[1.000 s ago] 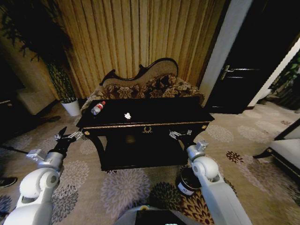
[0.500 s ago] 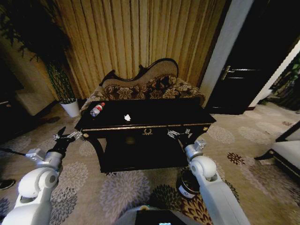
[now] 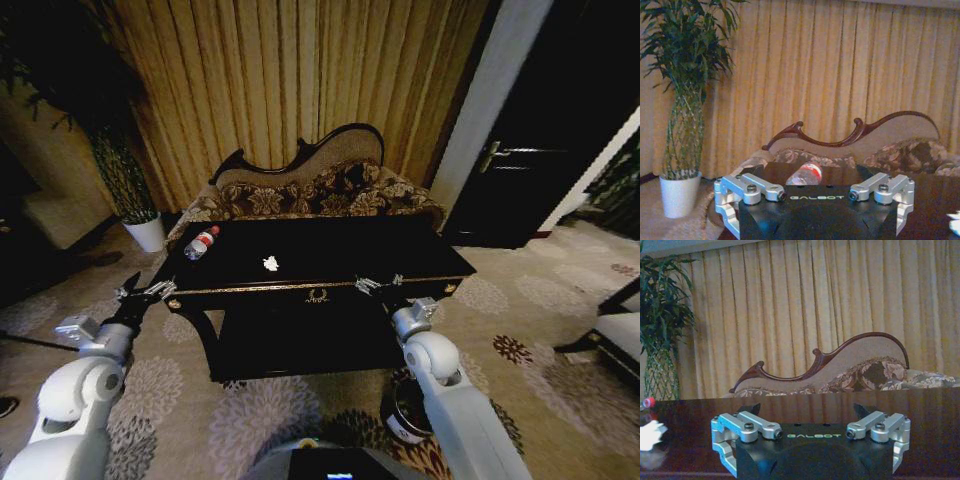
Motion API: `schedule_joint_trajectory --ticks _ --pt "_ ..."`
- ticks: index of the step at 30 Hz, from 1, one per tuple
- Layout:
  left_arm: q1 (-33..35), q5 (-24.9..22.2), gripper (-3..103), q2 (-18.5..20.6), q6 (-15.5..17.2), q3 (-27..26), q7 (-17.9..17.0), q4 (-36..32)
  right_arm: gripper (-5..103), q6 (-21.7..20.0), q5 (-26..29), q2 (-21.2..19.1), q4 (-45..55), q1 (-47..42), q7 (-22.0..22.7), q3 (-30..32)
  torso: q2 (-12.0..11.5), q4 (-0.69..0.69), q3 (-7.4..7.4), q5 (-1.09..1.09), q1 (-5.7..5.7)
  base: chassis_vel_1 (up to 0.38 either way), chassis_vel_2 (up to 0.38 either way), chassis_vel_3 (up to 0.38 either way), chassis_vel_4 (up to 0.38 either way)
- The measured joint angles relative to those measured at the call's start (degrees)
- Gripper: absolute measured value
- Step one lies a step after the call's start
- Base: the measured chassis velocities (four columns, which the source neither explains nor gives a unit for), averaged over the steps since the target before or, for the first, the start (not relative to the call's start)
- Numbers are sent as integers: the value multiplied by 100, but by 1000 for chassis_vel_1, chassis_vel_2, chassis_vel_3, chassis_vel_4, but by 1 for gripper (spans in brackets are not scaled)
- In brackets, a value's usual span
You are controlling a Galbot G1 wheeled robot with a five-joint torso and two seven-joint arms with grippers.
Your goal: Move to the front of the table and place the trash on the table into the trash bin.
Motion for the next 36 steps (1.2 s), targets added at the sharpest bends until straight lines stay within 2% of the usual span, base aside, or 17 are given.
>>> schedule_joint_trajectory --ticks 8,11,15,19,25,32,35,36 --pt "-23 448 100 65 -5 13 -50 22 100 2 -19 16 -22 21 0 -11 0 0 0 -1 0 -97 102 106 -105" --pt "-24 485 100 81 -7 20 -49 22 100 3 -28 19 -35 25 0 -25 0 1 0 -1 0 -94 118 105 -123" --pt "-19 447 100 88 -9 37 -37 28 100 9 -122 36 -51 10 0 -57 0 0 0 0 0 -113 108 98 -104" --pt "-18 180 100 78 -28 54 5 38 100 126 -428 35 -46 -68 0 -101 0 -1 1 0 1 -77 60 97 -81" --pt "-20 69 100 59 -37 48 30 18 100 122 -403 3 41 -123 0 -272 1 -1 0 -1 1 0 0 0 0" --pt "-2 -37 100 64 -52 -63 29 -29 100 73 -111 -307 -70 51 0 -856 2 1 -2 0 -3 0 0 0 0" --pt "30 -43 100 35 -128 -116 23 -60 100 91 -45 -659 -250 289 -1 -1468 1 0 0 0 0 0 0 0 0" --pt "30 -43 100 35 -128 -116 23 -60 100 91 -45 -659 -250 289 -1 -1468 1 0 0 0 0 0 0 0 0"
